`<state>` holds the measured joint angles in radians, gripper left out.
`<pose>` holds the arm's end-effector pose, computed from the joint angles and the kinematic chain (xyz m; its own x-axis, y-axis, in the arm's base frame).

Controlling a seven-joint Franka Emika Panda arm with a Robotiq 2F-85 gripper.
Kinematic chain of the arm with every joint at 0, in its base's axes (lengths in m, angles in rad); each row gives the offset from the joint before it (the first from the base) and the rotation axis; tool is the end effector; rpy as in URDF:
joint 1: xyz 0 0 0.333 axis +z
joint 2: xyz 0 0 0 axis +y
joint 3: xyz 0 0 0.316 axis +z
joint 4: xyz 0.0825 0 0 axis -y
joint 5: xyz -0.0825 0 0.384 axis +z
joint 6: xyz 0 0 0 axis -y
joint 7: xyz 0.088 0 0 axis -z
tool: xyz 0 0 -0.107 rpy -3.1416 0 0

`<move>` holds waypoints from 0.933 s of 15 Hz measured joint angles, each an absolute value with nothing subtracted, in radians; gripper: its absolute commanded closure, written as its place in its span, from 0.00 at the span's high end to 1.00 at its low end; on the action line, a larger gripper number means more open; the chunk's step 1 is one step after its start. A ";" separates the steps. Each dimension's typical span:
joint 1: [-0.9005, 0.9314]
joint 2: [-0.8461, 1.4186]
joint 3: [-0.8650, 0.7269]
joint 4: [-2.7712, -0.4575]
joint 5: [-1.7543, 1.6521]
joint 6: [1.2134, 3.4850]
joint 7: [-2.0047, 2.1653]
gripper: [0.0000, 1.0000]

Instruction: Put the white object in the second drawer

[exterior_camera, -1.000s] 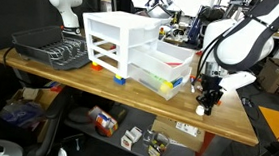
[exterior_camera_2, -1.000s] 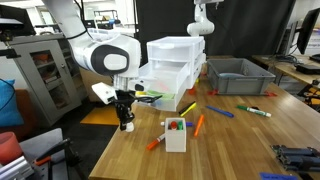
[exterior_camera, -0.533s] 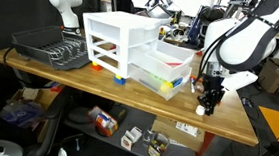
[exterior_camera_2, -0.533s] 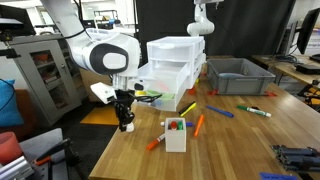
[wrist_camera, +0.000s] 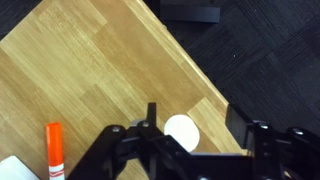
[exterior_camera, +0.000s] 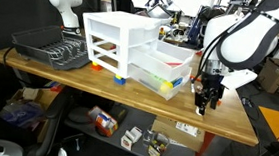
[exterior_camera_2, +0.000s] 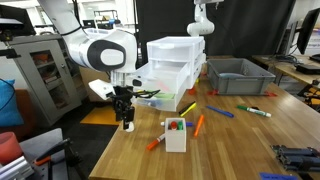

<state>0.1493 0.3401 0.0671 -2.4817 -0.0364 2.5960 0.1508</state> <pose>0.4331 0.0986 0.1412 0.9707 0.0924 -0.2217 0.0999 -0.9947 0.0227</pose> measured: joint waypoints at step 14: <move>0.160 0.425 0.063 -2.392 -0.052 2.596 0.147 0.39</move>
<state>0.1605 0.4254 0.0627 -2.3920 -0.0517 2.5964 0.1468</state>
